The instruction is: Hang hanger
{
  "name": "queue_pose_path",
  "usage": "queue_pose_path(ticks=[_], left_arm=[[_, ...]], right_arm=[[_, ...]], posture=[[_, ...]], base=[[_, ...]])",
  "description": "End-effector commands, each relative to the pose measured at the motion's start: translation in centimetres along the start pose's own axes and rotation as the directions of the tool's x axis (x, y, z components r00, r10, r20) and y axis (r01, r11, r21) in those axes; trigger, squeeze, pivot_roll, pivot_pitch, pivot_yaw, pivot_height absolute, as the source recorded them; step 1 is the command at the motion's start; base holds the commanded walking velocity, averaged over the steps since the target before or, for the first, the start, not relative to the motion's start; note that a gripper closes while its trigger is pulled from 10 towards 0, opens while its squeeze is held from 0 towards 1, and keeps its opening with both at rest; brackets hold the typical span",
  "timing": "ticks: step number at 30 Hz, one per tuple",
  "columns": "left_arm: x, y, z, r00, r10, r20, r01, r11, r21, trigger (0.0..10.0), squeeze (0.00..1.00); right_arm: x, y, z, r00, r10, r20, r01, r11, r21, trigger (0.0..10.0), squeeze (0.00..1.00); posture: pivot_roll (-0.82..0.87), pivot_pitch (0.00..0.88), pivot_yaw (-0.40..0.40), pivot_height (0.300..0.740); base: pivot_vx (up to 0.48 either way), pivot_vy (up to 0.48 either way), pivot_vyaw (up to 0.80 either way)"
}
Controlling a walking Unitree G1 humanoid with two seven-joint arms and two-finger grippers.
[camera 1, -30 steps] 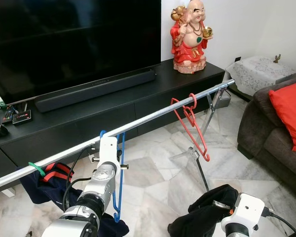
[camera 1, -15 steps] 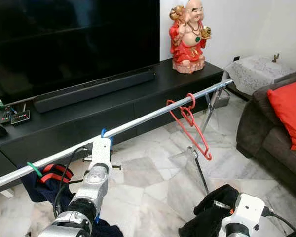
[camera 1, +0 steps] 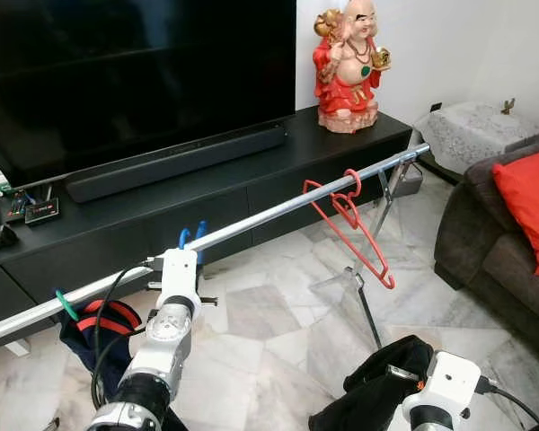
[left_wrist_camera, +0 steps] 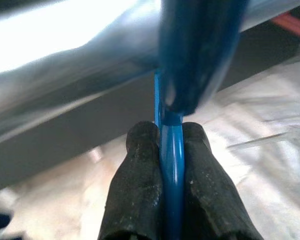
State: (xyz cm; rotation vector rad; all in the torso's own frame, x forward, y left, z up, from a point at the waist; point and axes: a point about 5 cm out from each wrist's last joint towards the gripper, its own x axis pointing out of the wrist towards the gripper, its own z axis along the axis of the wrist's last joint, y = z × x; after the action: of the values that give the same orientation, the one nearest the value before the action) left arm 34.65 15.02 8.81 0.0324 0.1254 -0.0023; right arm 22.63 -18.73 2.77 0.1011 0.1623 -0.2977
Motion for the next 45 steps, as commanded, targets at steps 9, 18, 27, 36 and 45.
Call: queue_pose_path(ticks=[9,18,27,36,45], left_arm=[[-2.1,0.4,-0.3,0.982,-0.184,0.049,0.179,0.979,0.095,2.0,0.0],[-4.3,0.2,-2.8,0.908,-0.405,-0.108,0.419,0.857,0.3,10.0,0.0],[-6.9,1.4,-9.3,0.801,-0.393,-0.452,0.497,0.857,0.134,10.0,0.0],[-6.9,4.2,-10.3,0.857,-0.267,-0.441,0.315,0.948,0.038,10.0,0.0],[-11.4,8.1,-15.4,0.769,-0.122,-0.628,0.095,0.993,-0.076,10.0,0.0]], right_arm=[[-0.1,0.3,0.0,1.0,0.01,0.006,-0.01,1.0,0.002,10.0,0.0],[-0.1,0.2,0.0,1.0,0.01,0.005,-0.01,1.0,-0.001,10.0,0.0],[0.1,0.3,0.1,1.0,0.014,0.006,-0.014,1.0,-0.004,10.0,0.0],[0.3,0.0,0.3,1.0,0.015,0.01,-0.015,1.0,-0.012,10.0,0.0],[0.5,0.1,0.4,1.0,0.02,0.012,-0.019,1.0,-0.014,10.0,0.0]], posture=[[0.04,0.005,0.082,0.74],[0.05,0.007,0.078,0.74],[0.05,0.01,0.073,0.74],[0.05,0.005,0.065,0.74],[0.04,0.0,0.062,0.74]], base=[[0.0,0.0,0.0],[0.0,0.0,0.0],[0.0,0.0,0.0],[0.0,0.0,0.0],[0.0,0.0,0.0]])
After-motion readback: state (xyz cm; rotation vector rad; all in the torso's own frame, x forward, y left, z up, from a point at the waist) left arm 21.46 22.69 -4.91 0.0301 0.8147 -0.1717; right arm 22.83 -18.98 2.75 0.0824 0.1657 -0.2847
